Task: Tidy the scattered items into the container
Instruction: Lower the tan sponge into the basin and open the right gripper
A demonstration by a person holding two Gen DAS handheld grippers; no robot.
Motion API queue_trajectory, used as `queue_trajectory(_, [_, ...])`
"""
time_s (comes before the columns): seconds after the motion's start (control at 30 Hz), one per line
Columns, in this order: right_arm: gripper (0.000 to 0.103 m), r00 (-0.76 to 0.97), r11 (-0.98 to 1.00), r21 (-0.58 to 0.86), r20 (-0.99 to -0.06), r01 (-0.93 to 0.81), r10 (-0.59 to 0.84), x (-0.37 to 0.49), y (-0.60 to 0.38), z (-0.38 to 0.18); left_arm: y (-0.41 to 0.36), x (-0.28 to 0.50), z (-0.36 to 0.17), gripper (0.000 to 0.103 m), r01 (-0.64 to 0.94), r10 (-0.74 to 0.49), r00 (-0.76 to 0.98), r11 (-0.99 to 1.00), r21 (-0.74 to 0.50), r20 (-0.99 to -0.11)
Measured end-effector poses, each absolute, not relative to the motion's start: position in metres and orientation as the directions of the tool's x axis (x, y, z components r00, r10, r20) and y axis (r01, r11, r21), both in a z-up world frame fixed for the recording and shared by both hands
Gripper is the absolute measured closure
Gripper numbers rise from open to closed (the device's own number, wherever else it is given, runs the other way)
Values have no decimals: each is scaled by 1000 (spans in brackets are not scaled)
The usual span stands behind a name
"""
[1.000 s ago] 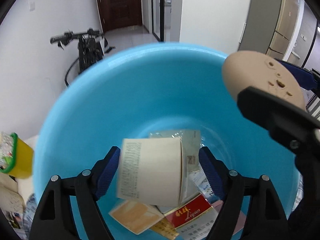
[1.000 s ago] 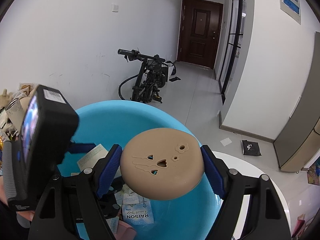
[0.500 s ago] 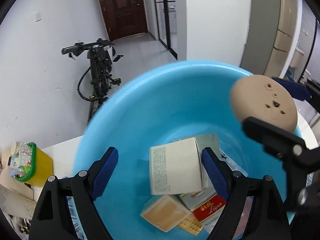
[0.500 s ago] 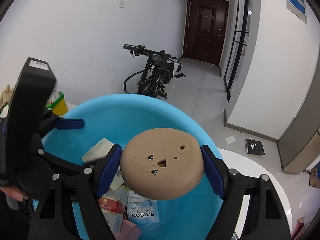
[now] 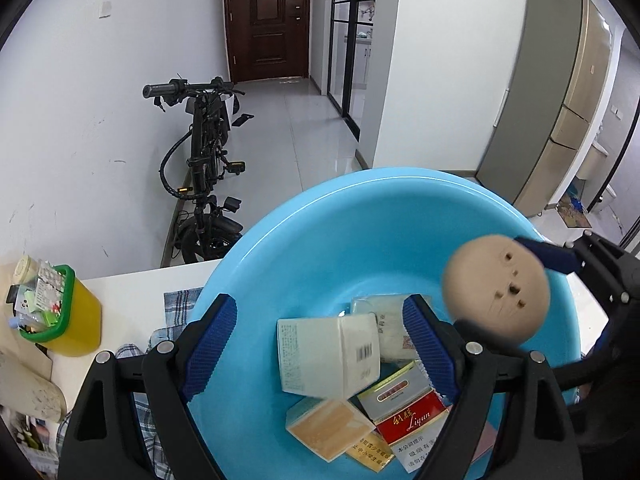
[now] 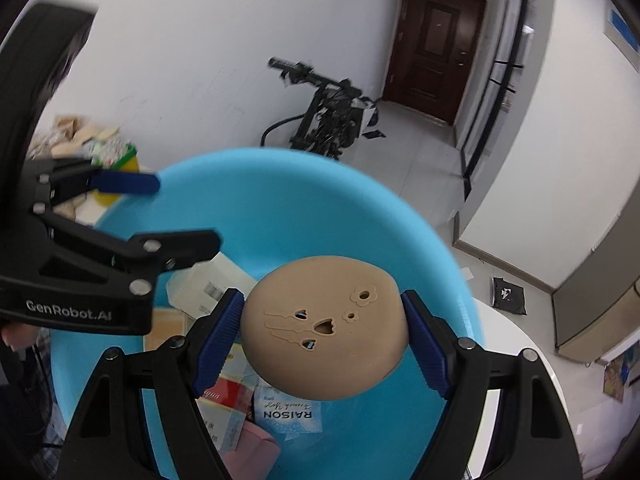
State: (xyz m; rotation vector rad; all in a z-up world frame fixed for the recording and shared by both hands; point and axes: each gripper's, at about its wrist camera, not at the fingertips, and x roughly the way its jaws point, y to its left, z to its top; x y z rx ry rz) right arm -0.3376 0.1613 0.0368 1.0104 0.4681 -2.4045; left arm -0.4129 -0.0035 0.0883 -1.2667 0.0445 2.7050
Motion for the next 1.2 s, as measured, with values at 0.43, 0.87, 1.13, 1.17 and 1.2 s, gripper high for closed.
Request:
queue_trajectory(0.43, [25,-501,-771,-110,-814,627,-292,-328,142,3,10,-412,79,16,-156,86,-618,-988,15,-781])
queue_trajectory(0.87, [15,-489,-772,-101,-823,628,-291,-327,144,3,16,-414,72,16,-172,75,-609,-984,39,-789])
queue_trajectory(1.13, [4,-532,-791,-122,-800,599,-279,-329,152,12,16,-414,72,16,-166,73,-612,-985,38,-787])
queue_trajectory(1.17, [4,-534,-792,-124,-799,598,-278,-328,153,13,16,-414,72,16,-165,72,-612,-986,38,-787])
queue_trajectory(1.2, [4,-535,-792,-126,-799,598,-277,-330,152,14,16,-413,72,16,-164,73,-613,-986,37,-787])
